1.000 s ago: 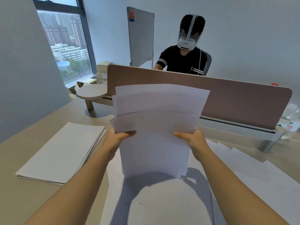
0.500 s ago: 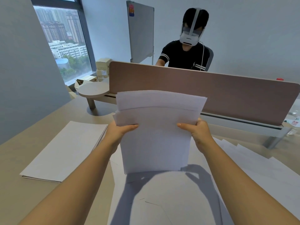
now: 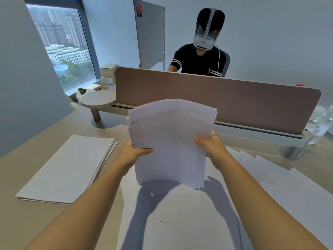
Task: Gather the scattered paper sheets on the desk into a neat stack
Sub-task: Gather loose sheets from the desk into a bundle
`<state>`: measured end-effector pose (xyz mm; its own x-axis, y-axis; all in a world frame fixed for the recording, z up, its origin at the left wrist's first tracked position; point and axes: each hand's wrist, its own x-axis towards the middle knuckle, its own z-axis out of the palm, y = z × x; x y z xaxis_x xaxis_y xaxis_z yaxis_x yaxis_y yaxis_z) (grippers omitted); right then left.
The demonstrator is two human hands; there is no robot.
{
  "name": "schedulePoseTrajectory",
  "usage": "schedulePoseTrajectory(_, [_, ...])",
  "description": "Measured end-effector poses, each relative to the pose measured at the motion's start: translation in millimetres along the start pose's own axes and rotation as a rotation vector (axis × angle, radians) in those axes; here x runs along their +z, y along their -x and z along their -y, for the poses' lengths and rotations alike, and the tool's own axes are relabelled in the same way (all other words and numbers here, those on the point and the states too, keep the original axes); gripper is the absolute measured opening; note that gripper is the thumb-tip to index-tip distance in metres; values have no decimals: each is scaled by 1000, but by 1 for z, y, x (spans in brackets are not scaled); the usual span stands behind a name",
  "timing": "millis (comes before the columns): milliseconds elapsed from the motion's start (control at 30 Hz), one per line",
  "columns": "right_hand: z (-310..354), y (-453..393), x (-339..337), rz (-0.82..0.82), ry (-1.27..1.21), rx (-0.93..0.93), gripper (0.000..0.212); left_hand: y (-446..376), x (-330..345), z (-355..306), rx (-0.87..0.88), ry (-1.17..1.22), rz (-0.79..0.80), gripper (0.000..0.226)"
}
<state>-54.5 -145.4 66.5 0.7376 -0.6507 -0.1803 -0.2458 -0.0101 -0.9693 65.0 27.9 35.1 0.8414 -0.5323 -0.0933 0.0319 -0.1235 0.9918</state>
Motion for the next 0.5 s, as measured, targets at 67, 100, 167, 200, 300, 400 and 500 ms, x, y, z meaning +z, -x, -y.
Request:
schedulePoseTrajectory(67, [5, 0, -3, -70, -21, -114, 47, 0, -2, 9, -12, -14, -8, 38])
schedulePoseTrajectory(100, [9, 1, -5, -118, -20, -201, 54, -1, -3, 10, -3, -28, -5, 38])
schedulePoseTrajectory(167, [16, 4, -7, -222, 87, -401, 73, -3, -4, 8, 19, -32, -8, 37])
schedulePoseTrajectory(200, [20, 6, -7, -264, 202, -504, 80, -4, -3, 5, 26, -25, -18, 36])
schedulePoseTrajectory(300, [25, 10, -8, -273, 633, -707, 76, -6, -3, -1, 31, 16, -45, 35])
schedulePoseTrajectory(400, [22, 4, -7, -223, 813, -756, 49, -6, -5, -3, 22, 32, -52, 35])
schedulePoseTrajectory(500, [23, 2, -5, -244, 774, -820, 44, -6, -8, -4, 15, 52, -59, 33])
